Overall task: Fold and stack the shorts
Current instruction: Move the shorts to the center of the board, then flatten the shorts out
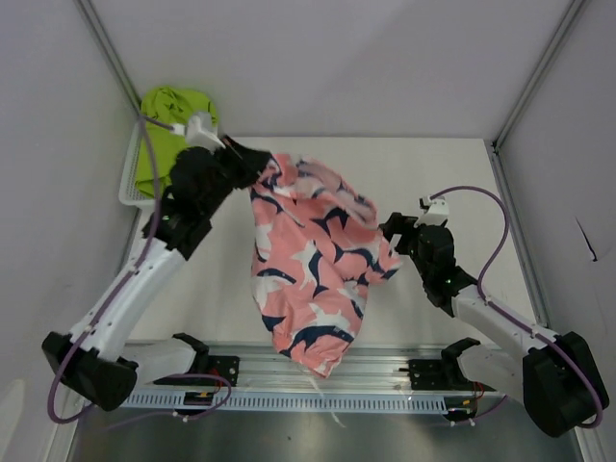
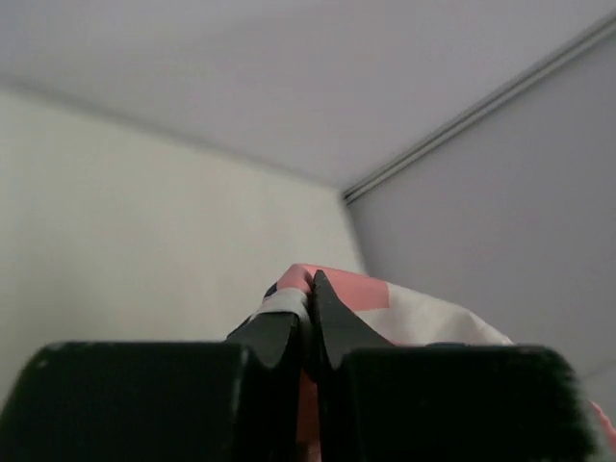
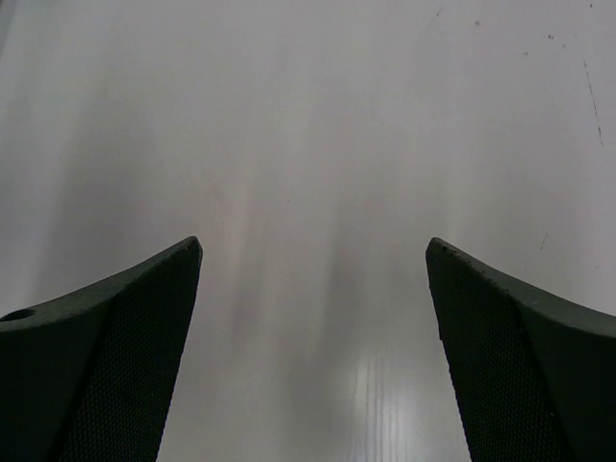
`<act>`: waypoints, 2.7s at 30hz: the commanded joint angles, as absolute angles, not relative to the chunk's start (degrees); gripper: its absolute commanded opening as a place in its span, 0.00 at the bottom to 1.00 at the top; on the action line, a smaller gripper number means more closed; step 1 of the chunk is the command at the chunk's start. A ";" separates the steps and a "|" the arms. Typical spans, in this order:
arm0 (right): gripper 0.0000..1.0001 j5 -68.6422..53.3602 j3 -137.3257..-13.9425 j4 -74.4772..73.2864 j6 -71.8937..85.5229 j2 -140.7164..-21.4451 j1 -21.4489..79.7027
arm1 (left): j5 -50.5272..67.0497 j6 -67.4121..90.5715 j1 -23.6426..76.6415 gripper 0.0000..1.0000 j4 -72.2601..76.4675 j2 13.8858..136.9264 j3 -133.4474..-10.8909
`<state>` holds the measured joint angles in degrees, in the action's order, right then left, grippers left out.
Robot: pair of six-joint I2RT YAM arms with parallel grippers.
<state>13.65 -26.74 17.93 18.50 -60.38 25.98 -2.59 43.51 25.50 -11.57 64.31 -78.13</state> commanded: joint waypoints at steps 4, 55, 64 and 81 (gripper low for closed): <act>0.99 12.22 -26.37 18.99 19.60 -59.59 24.79 | -5.30 50.63 24.00 0.99 -10.71 70.21 -62.22; 0.00 -9.05 -62.91 -10.54 27.42 -100.90 21.53 | -3.16 37.18 38.50 0.99 -31.38 34.46 -36.56; 0.00 -8.78 -89.01 -23.72 26.46 -100.18 28.03 | -2.99 37.62 38.50 0.99 -30.41 34.37 -36.83; 0.70 3.32 -38.00 -21.97 45.24 -53.28 55.17 | -2.02 39.20 38.76 0.99 -19.08 46.04 -33.31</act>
